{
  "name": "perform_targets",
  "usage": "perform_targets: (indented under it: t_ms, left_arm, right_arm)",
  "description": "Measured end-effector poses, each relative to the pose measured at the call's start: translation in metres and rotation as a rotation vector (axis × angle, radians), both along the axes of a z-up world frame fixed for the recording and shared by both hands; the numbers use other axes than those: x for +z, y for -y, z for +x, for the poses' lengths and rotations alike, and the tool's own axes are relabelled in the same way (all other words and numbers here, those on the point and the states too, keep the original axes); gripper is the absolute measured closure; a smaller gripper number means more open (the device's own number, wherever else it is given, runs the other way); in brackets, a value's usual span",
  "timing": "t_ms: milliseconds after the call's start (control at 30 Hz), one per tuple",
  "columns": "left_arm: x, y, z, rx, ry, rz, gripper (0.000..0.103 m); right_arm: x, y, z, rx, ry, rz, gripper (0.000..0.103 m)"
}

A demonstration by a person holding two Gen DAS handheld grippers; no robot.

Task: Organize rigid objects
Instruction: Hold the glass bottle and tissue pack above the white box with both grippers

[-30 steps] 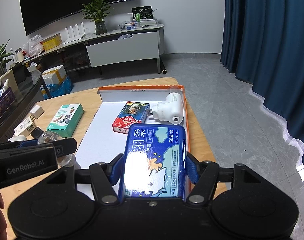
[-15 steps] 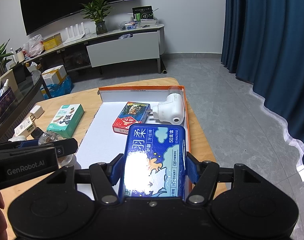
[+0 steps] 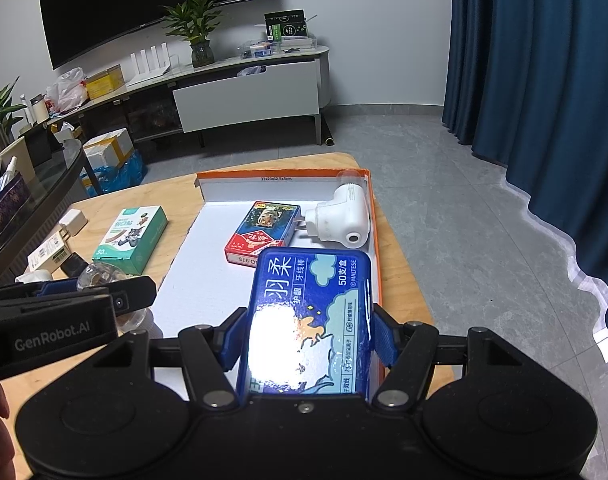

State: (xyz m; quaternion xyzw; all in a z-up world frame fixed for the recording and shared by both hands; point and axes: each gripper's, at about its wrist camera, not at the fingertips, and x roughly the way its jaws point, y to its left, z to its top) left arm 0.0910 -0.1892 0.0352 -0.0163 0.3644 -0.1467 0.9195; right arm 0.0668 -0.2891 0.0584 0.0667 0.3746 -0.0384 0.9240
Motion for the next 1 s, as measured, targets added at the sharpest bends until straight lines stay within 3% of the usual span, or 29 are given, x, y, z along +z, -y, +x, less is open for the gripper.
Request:
perform_targets:
  t_ms: [600, 1000]
  left_arm:
    - [-0.005, -0.001, 0.001, -0.002, -0.012, -0.009, 0.053]
    - [-0.011, -0.004, 0.01, -0.005, -0.03, -0.015, 0.053]
  right_arm:
    - [-0.009, 0.0, 0.0, 0.003, -0.013, 0.002, 0.027]
    - [-0.02, 0.01, 0.031, 0.039, -0.052, 0.015, 0.027]
